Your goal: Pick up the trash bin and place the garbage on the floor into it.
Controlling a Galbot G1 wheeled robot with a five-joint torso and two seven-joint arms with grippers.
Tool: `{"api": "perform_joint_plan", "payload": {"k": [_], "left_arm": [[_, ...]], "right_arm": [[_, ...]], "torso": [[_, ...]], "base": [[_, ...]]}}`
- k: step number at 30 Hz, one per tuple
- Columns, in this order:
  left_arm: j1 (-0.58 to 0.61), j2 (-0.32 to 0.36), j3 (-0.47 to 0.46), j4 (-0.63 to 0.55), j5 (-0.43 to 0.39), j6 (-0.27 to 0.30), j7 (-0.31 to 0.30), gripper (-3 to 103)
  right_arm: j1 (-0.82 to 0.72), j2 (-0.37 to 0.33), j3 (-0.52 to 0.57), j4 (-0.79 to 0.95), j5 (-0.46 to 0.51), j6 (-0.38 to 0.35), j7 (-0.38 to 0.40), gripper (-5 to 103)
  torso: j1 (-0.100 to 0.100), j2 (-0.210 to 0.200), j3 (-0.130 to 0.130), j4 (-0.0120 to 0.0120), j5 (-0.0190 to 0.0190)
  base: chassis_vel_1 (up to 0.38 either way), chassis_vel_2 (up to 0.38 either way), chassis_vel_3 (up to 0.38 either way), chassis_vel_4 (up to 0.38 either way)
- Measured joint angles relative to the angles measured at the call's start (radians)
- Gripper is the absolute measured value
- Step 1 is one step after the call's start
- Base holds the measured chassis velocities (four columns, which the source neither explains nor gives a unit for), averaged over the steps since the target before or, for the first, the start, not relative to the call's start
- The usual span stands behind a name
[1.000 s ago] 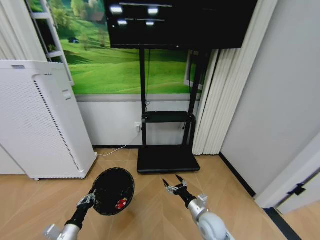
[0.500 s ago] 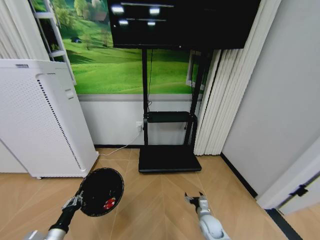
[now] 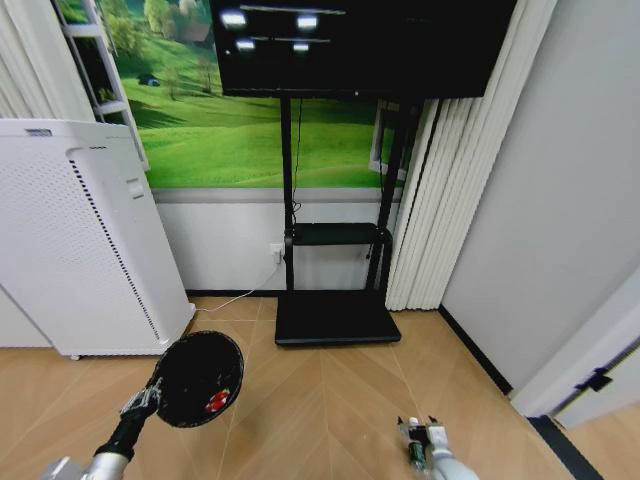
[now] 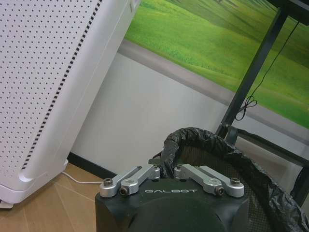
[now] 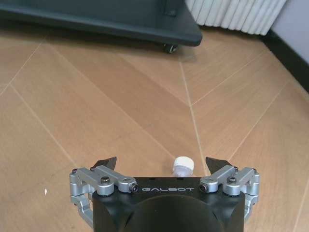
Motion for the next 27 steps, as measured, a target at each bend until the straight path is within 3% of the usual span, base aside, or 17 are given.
{"api": "perform_joint_plan", "payload": {"k": [15,17,18,19,22,27], "left_arm": [[-0.007,0.021,0.007,-0.008,-0.017,0.002,0.001,7],[-0.010,0.023,0.008,-0.006,-0.018,0.002,0.001,7],[-0.013,0.020,0.017,0.000,-0.014,0.002,0.000,7],[-0.015,0.016,0.022,0.000,-0.012,0.002,-0.001,7],[-0.016,0.015,0.025,0.000,-0.009,0.002,-0.002,7],[-0.018,0.013,0.030,0.002,-0.006,0.001,-0.002,7]], "right_arm": [[0.064,0.020,-0.014,-0.270,-0.050,0.047,-0.022,102],[0.058,0.017,-0.004,-0.276,-0.042,0.053,-0.028,93],[0.045,0.014,0.004,-0.259,-0.027,0.055,-0.030,78],[0.044,0.014,0.005,-0.255,-0.025,0.056,-0.030,72],[0.044,0.014,0.006,-0.255,-0.023,0.056,-0.030,66],[0.041,0.012,0.007,-0.239,-0.005,0.053,-0.031,44]], "torso": [[0.000,0.000,0.000,0.0000,0.0000],[0.000,0.000,0.000,-0.0001,-0.0002],[0.000,0.000,0.000,0.0000,-0.0002],[0.000,0.000,0.000,0.0000,-0.0002],[0.000,0.000,0.000,0.0001,-0.0001],[0.000,0.000,0.000,0.0000,0.0000]], "base": [[0.000,0.000,0.000,0.000],[0.000,0.000,0.000,0.000],[0.000,0.000,0.000,0.000],[0.000,0.000,0.000,0.000],[0.000,0.000,0.000,0.000],[0.000,0.000,0.000,0.000]]}}
